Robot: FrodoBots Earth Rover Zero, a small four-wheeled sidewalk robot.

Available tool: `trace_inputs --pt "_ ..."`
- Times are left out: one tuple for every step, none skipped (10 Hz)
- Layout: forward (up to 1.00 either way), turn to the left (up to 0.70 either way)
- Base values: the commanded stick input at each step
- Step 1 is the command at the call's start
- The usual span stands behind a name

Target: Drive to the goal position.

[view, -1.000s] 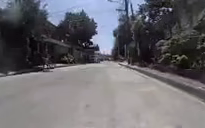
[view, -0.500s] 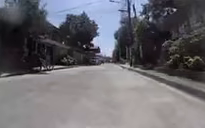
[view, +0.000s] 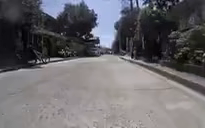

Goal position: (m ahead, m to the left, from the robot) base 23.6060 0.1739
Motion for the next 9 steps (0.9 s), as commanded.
trace_inputs --pt "1.0 -0.38" --pt "1.0 -0.32" --pt "1.0 -0.25" --pt "1.0 -0.18" --pt "1.0 -0.12" --pt "1.0 -0.05" --pt "1.0 0.01" --pt "1.0 0.01" --pt "1.0 0.01"
